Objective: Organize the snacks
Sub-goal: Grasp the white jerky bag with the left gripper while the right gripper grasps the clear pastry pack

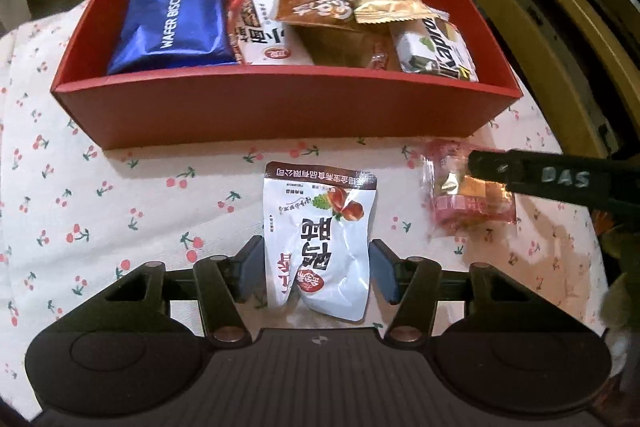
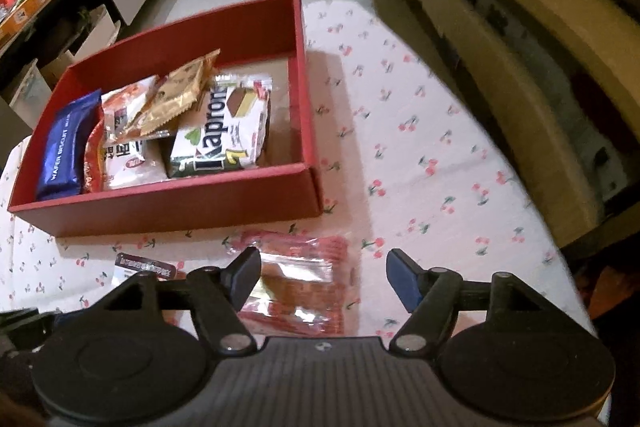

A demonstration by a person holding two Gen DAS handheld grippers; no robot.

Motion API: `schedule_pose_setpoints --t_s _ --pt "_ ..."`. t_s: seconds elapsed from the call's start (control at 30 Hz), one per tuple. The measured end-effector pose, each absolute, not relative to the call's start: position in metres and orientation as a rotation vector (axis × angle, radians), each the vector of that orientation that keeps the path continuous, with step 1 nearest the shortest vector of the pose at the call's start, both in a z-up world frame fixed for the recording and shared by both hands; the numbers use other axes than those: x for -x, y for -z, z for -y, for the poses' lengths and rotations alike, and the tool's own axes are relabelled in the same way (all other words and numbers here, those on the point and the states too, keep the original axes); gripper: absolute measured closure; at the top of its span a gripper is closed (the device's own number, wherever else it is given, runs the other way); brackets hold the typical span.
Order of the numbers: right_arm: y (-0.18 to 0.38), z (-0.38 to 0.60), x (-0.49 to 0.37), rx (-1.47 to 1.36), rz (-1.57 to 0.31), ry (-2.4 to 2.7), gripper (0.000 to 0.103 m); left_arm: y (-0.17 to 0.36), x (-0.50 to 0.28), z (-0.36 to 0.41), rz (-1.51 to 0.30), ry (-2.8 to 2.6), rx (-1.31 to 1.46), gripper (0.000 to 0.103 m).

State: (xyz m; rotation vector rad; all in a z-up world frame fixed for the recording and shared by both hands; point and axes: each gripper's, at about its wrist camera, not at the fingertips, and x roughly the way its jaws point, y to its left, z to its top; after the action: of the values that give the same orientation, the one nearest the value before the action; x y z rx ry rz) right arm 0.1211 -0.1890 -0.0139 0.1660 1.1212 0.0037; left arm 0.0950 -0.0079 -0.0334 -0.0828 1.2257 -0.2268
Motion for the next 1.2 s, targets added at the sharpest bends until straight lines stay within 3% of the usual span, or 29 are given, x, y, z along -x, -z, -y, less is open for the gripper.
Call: schedule_pose_setpoints --t_s 0.13,0.37,0.47,0.67,0.9,1.2 --pt "0.022 0.182 -0.129 -0.184 -1.143 -0.009 0.012 0.034 -0.096 0.009 -1.221 0.240 0.079 0.037" --pt "0.032 0.161 -0.134 -0.091 -1.187 -0.046 0.011 0.037 -0.104 0.009 -1.215 0.252 0.085 0.020" --pt "0.037 0.160 -0.134 -0.094 -1.185 -0.035 0.012 0.038 -0.102 0.012 -1.205 0.246 0.059 0.020" --pt "0.032 0.152 -0.117 -0.011 -1.174 -0.062 0.030 0.038 -0.094 0.022 -1.172 0.242 -0.056 0.036" --pt "0.025 0.168 -0.080 0.018 -1.156 -0.022 0.031 0.036 -0.082 0.020 -1.189 0.281 -0.058 0.058" --pt "-0.013 0.167 -0.052 -0.076 -1.056 -0.064 0.031 0.035 -0.073 0.019 -1.194 0.310 -0.056 0.060"
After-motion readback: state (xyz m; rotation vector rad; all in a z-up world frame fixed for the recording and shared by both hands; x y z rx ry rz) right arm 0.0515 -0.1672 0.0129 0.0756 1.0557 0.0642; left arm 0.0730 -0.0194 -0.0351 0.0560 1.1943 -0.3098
